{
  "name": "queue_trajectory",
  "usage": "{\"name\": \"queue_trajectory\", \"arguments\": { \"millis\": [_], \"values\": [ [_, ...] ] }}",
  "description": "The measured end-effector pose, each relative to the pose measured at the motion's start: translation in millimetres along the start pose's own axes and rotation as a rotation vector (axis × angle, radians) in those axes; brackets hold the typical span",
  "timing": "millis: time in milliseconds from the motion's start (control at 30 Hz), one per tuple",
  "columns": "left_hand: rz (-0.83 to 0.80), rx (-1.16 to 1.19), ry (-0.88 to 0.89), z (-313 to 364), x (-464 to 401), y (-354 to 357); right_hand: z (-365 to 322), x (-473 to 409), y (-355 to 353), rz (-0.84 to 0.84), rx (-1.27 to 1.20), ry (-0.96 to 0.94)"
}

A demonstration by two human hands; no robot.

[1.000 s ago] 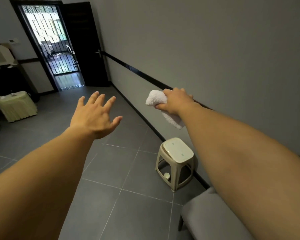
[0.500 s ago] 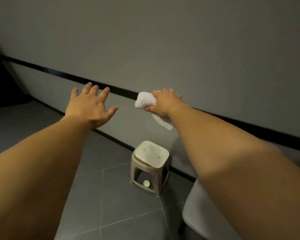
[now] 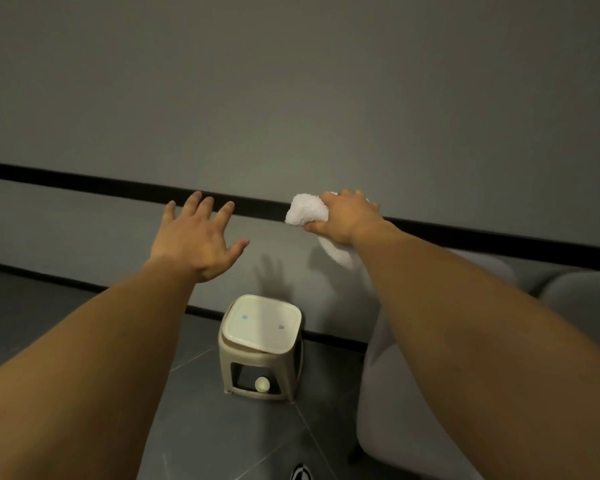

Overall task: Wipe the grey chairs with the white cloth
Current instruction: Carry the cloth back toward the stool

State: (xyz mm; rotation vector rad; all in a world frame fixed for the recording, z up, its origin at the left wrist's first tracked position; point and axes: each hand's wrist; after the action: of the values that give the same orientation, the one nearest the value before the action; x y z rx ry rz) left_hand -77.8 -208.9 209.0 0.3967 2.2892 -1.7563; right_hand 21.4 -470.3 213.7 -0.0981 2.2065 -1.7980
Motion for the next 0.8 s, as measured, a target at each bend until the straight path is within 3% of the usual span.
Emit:
{"name": "queue_trajectory", "arguments": {
  "millis": [367,800],
  "values": [
    [-0.176,0.015,-0.013,-20.6,-56.4,117.4,-9.9,-85.6,126.1,-0.157,0.026,-0.064],
    [-0.357,0.061,0.047,-4.6,-64.0,255.7,-6.6,-92.4,272.6,-0.322,0.014,-0.013]
  ]
}}
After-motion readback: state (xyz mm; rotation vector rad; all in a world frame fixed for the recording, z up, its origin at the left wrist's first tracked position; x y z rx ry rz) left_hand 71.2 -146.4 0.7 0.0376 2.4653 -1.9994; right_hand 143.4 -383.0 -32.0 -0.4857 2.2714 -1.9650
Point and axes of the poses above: each hand's wrist, its own x-axis away from the middle knuckle, its own y-axis out of the palm, z = x × y, and after that the axes turned 12 degrees about z, right-handed
